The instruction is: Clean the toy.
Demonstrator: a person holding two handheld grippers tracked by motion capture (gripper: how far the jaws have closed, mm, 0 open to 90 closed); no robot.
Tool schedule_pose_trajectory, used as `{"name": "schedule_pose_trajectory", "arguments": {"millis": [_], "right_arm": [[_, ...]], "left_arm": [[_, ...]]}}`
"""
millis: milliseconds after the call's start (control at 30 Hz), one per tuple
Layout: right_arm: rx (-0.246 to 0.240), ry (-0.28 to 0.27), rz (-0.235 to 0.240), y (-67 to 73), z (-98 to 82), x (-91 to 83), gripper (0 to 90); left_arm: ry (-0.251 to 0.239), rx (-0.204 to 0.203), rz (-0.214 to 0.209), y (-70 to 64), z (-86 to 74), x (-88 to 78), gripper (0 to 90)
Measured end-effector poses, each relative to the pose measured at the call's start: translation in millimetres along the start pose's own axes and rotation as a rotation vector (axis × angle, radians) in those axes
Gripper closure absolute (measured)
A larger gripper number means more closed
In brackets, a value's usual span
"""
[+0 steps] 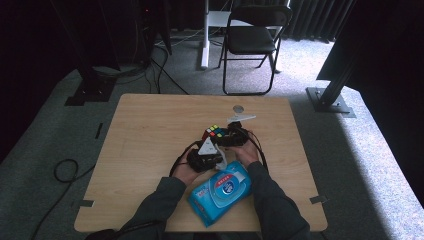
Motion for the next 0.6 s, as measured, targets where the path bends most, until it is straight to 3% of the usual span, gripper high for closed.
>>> {"name": "schedule_pose_trajectory", "arguments": {"millis": [333,533,600], "right_arm": [[-0.003,-0.001,0.002,1.1,0.3,-0.4,34.3],[-0.004,-0.001,0.012,4.3,-0.5,-0.2,34.3],[0.0,-0.002,0.011,4.2,-0.6,-0.5,34.3]], "left_arm": [[0.003,-0.016,-0.004,1.5,-2.4,1.5,85.1],[-0.002,-0.038,0.017,7.7,-4.7,0.3,85.1],[-0.006,-0.057,0.043,14.2,-6.3,-1.9,85.1]]}}
Point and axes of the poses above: each handheld gripper's, and its own axes: x roughly forward along the jaws, z roughly out of its top, y roughly to its left, the point moved 7 cm from there along x, roughly forward along the jaws, and after that the axes turned 12 degrees about -y, right-handed, at the moved point
